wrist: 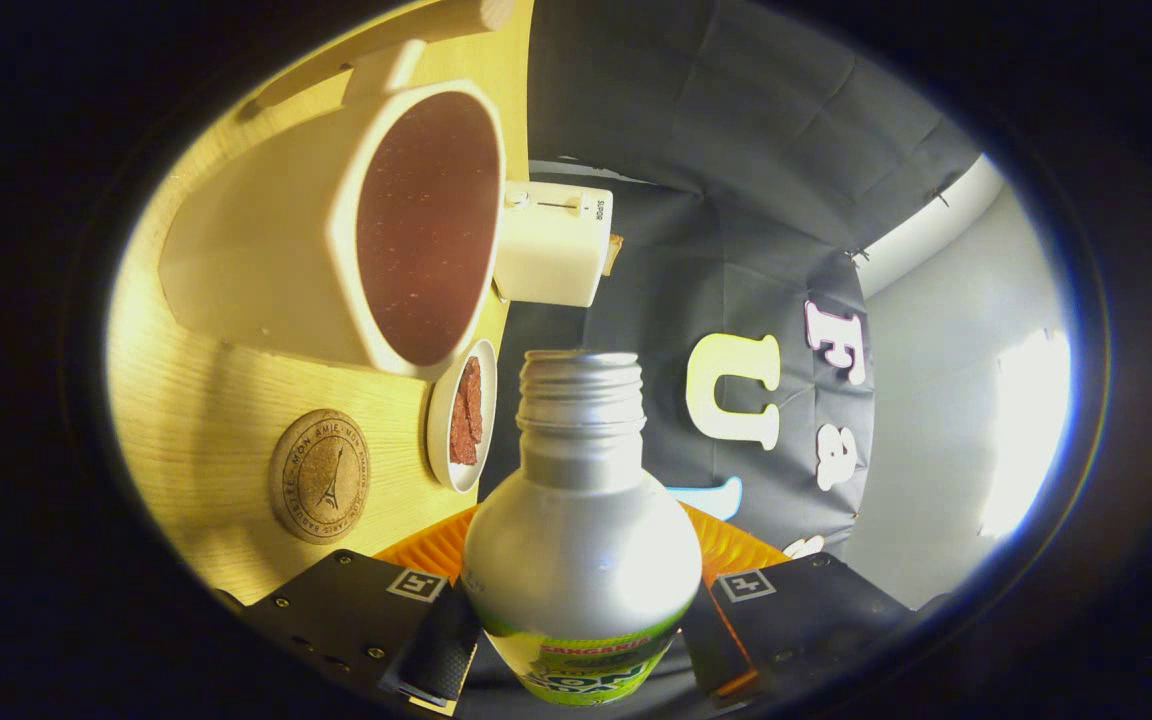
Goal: Take the bottle from table, then pour the juice into the cup, finally place the bottle on the coaster
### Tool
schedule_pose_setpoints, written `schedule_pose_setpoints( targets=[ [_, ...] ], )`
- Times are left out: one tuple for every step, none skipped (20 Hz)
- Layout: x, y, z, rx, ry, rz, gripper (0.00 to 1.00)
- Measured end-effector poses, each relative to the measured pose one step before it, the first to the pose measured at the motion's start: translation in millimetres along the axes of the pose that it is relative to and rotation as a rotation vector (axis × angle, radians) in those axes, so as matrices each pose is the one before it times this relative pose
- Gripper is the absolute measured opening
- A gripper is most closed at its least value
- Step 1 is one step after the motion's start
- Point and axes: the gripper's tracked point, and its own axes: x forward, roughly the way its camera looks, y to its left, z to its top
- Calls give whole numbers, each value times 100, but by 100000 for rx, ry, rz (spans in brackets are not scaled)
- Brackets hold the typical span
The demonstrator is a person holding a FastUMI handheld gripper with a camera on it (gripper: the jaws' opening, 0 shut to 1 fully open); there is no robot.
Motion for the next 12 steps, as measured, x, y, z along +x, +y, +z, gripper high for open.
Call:
schedule_pose_setpoints(
  targets=[
    [-121,45,-7,-320,-203,102,83],
    [83,-44,-22,-426,-98,160,83],
    [272,-157,-50,-550,-12,83,83],
    [26,-99,-23,-442,-72,-41,83],
    [-27,-7,41,-553,-123,123,83],
    [-69,15,-14,-576,73,13,83],
    [29,-9,-10,-666,-193,67,83],
    [-39,-53,12,-729,-11,7,83],
    [-8,-28,42,-781,-98,44,83],
    [-79,9,-35,-632,-180,106,83],
    [37,130,61,-798,-346,396,83],
    [-61,-119,20,-474,-220,-245,83]
  ],
)
